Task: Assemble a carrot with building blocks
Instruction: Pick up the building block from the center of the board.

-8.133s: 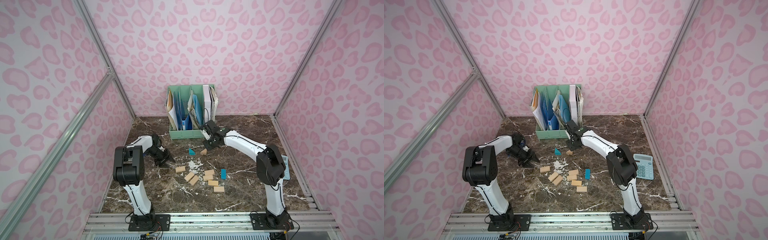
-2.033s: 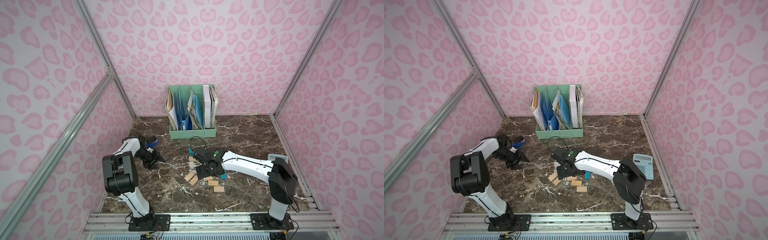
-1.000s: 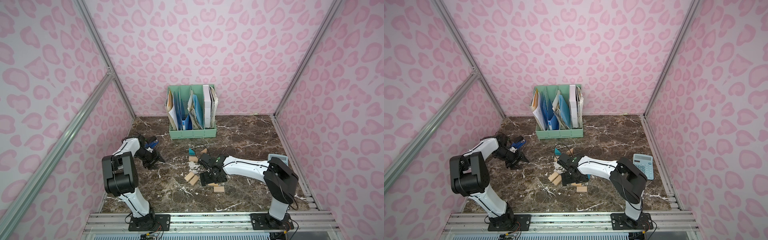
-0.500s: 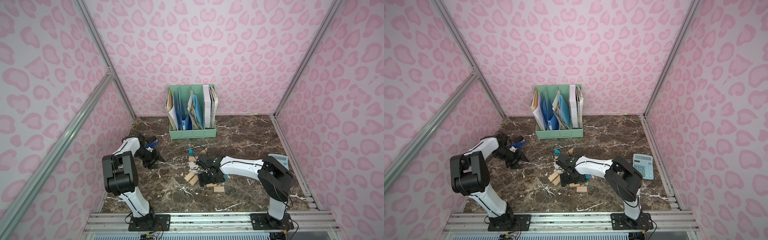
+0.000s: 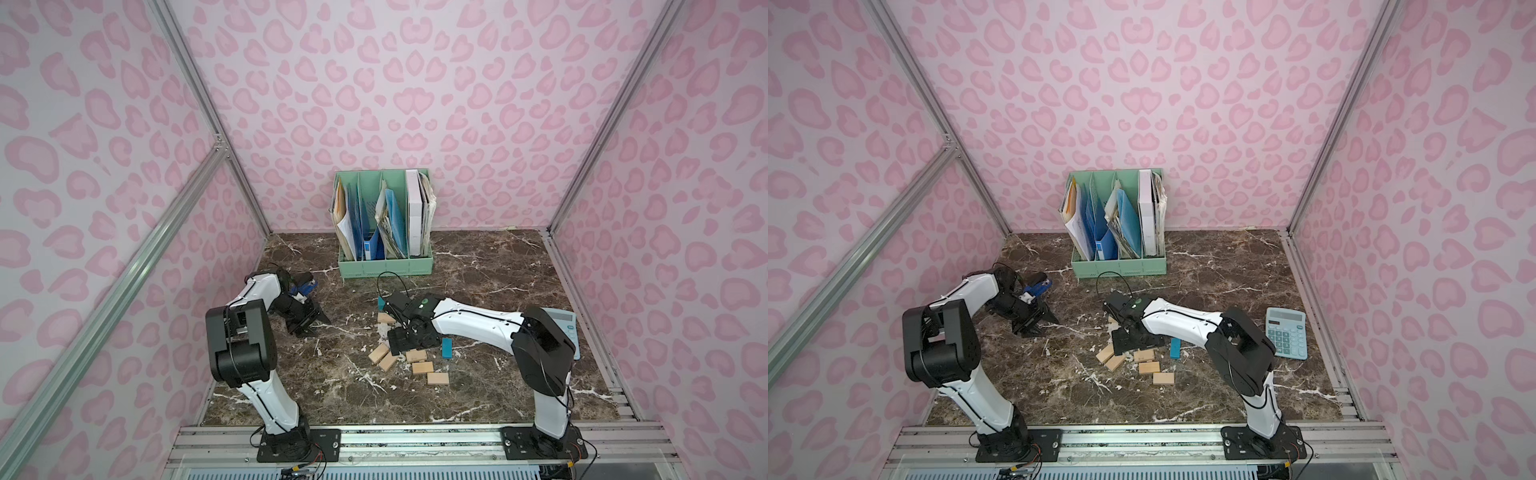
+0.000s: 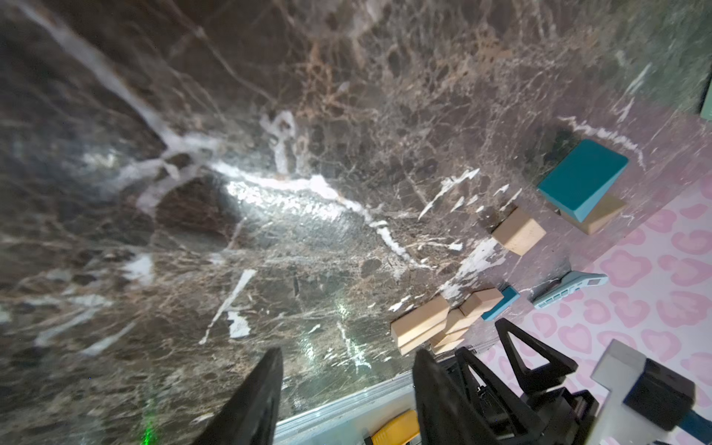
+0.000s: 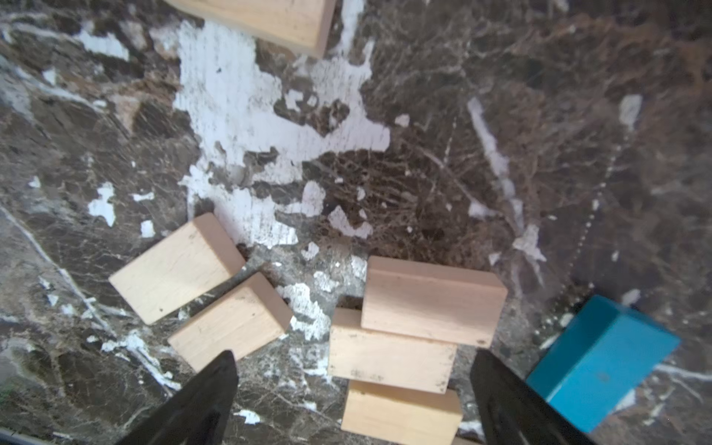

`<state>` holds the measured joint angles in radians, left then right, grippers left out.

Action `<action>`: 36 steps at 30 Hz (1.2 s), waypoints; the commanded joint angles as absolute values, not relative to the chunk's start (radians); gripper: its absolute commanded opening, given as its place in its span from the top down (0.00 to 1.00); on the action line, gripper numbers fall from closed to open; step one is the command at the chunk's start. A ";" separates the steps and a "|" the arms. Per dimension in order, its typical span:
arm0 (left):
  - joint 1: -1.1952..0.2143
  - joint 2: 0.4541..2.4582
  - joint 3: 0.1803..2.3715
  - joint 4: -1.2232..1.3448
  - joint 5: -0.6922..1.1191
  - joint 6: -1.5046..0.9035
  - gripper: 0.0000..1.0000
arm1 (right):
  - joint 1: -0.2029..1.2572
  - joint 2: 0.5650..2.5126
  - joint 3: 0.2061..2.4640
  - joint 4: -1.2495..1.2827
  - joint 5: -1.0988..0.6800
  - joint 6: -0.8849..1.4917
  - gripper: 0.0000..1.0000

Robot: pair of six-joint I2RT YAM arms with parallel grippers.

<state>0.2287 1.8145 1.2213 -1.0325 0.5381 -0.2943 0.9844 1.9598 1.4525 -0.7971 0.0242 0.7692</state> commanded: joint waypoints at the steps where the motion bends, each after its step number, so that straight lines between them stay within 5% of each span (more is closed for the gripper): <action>1: 0.230 1.822 1.234 -1.051 0.545 -0.280 0.44 | 0.954 1.980 1.444 -0.850 0.060 0.768 0.04; 10: 0.230 1.832 1.235 -1.050 0.548 -0.277 0.44 | 0.926 2.008 1.435 -0.801 0.036 0.755 0.09; 20: 0.230 1.845 1.243 -1.051 0.549 -0.274 0.44 | 0.916 2.019 1.440 -0.819 0.019 0.749 0.56; 24: 0.230 1.847 1.249 -1.052 0.548 -0.274 0.44 | 0.906 2.022 1.452 -0.819 0.016 0.743 0.66; 36: 0.230 1.846 1.247 -1.054 0.551 -0.270 0.44 | 0.799 2.077 1.599 -0.815 -0.007 0.673 0.68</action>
<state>0.2291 1.8462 1.2465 -1.0363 0.5415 -0.2852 0.8185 2.0548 1.5688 -0.8104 0.0101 0.7021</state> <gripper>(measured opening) 0.559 0.593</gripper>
